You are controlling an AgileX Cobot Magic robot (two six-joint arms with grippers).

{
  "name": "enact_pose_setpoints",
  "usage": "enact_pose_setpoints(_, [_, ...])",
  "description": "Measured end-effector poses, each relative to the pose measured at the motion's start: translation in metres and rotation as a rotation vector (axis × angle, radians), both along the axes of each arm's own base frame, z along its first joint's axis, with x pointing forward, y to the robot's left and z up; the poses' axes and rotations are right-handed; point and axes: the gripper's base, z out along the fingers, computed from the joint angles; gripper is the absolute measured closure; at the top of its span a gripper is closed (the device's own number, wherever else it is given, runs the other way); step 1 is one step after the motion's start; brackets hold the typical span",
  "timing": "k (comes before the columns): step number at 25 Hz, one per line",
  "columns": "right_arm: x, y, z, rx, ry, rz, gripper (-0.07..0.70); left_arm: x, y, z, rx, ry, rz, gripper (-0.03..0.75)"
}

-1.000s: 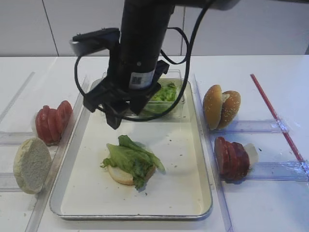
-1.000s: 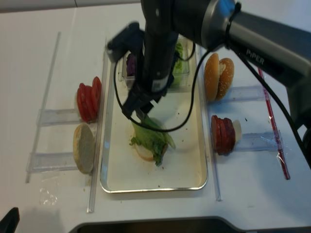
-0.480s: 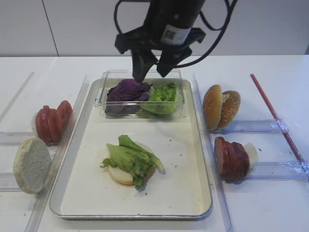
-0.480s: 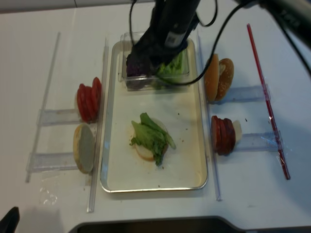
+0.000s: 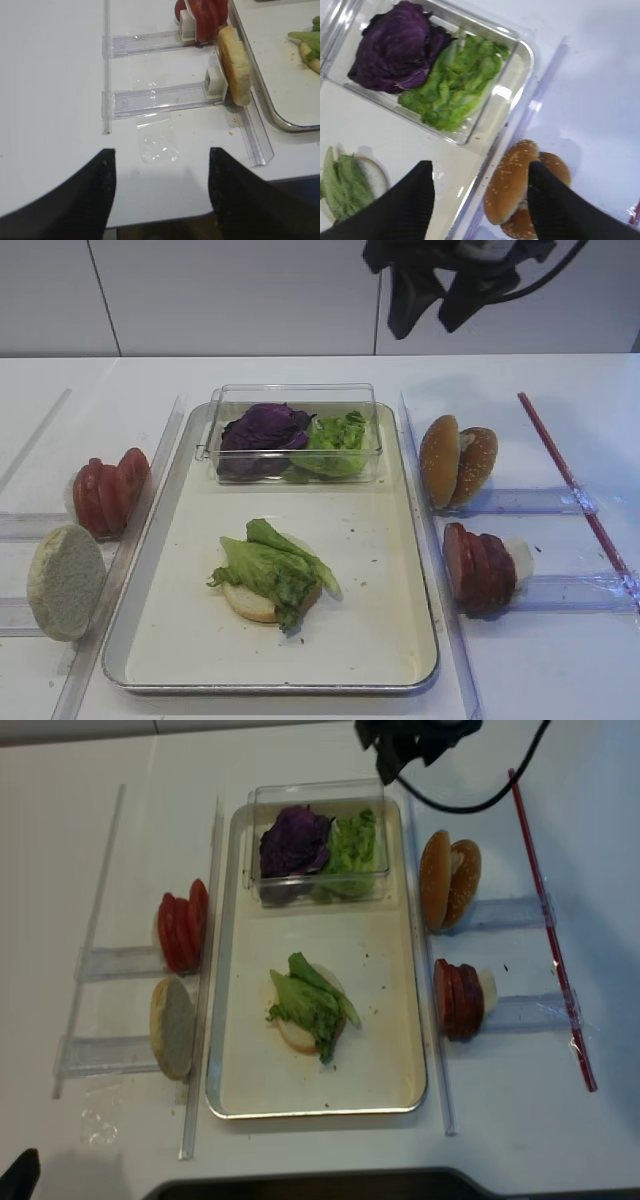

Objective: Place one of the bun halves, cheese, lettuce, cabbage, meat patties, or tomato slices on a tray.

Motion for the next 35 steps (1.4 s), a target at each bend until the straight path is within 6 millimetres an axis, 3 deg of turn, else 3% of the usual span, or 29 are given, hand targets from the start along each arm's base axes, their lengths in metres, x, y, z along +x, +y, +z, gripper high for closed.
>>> enact_pose_setpoints(9, [0.012, -0.086, 0.021, -0.002, -0.054, -0.218, 0.176, 0.000, 0.000, 0.000, 0.000, 0.000, 0.000, 0.299])
enact_pose_setpoints(13, [-0.002, -0.120, 0.028, -0.019, -0.063, -0.300, 0.176, 0.000, 0.000, 0.000, 0.000, 0.000, 0.000, 0.299])
enact_pose_setpoints(18, [-0.039, -0.153, 0.016, -0.041, 0.002, -0.379, 0.176, 0.000, 0.000, 0.000, 0.000, 0.000, 0.000, 0.299])
enact_pose_setpoints(23, [-0.081, -0.164, 0.001, -0.061, 0.058, -0.384, 0.176, 0.000, 0.000, 0.000, 0.000, 0.000, 0.000, 0.299])
enact_pose_setpoints(25, [-0.098, -0.163, 0.004, -0.060, 0.046, -0.378, 0.175, 0.000, 0.000, 0.000, 0.000, 0.000, 0.000, 0.299])
enact_pose_setpoints(35, [-0.202, -0.150, 0.043, 0.017, -0.181, -0.364, 0.176, 0.000, 0.000, 0.000, 0.000, 0.000, 0.000, 0.299])
